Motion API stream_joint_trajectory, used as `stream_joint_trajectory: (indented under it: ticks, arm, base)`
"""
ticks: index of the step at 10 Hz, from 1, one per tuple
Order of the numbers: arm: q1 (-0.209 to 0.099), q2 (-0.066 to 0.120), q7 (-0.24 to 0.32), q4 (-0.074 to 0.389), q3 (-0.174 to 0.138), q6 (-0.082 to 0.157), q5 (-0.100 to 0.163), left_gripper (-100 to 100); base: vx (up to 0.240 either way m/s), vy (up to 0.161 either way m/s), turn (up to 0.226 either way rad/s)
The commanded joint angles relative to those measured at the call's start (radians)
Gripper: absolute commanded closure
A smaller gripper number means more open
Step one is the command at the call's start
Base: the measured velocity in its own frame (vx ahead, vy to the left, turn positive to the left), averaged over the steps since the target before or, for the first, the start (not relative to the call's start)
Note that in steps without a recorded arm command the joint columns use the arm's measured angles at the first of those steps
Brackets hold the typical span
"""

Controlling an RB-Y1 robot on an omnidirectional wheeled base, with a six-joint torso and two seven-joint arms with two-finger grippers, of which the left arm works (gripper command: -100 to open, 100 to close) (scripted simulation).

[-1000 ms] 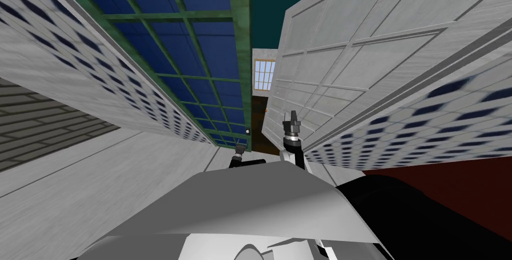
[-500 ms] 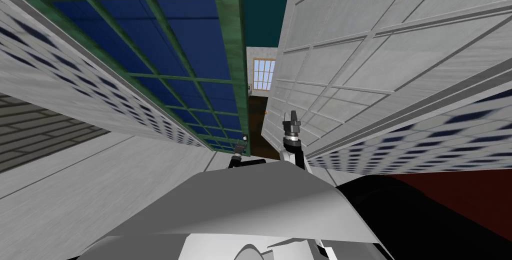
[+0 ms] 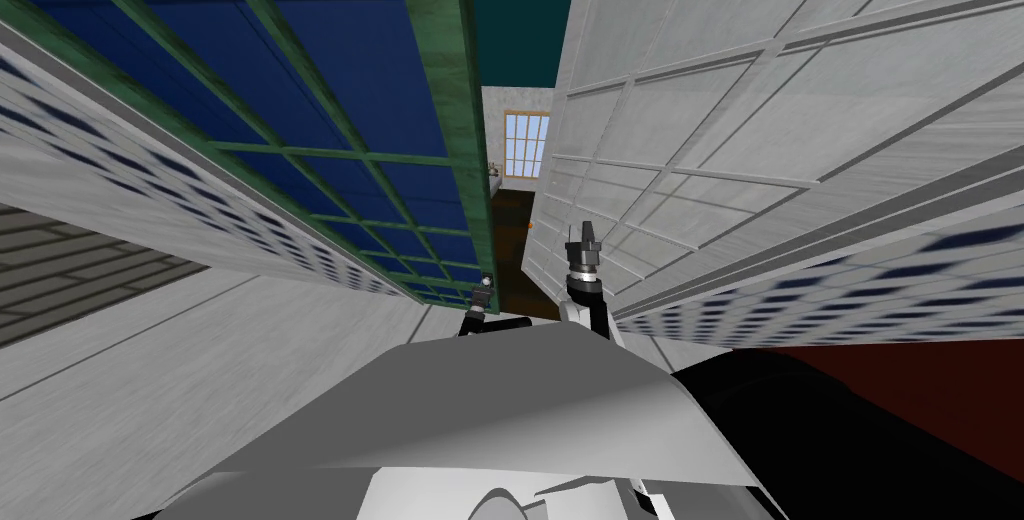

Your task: Push the door open

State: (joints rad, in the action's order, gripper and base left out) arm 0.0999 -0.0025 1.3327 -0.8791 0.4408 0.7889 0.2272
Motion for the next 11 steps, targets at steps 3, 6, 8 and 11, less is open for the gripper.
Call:
stream_joint_trajectory:
  ticks: [3,6,8,11]
  arm:
    - [0.004,0.004,0.000,0.000,-0.003,0.005,0.001,100]
    - [-0.024,0.015,-0.027,0.029,-0.003,0.032,0.070,100]
    - [-0.033,0.019,-0.037,0.040,-0.004,0.044,0.096,100]
    - [-0.050,0.026,-0.055,0.060,-0.006,0.065,0.144,100]
  base:
    - [0.000,0.000,0.000]
    - [0.032,0.015,-0.106]
    - [0.037,0.019,-0.057]
    - [0.038,0.007,-0.063]
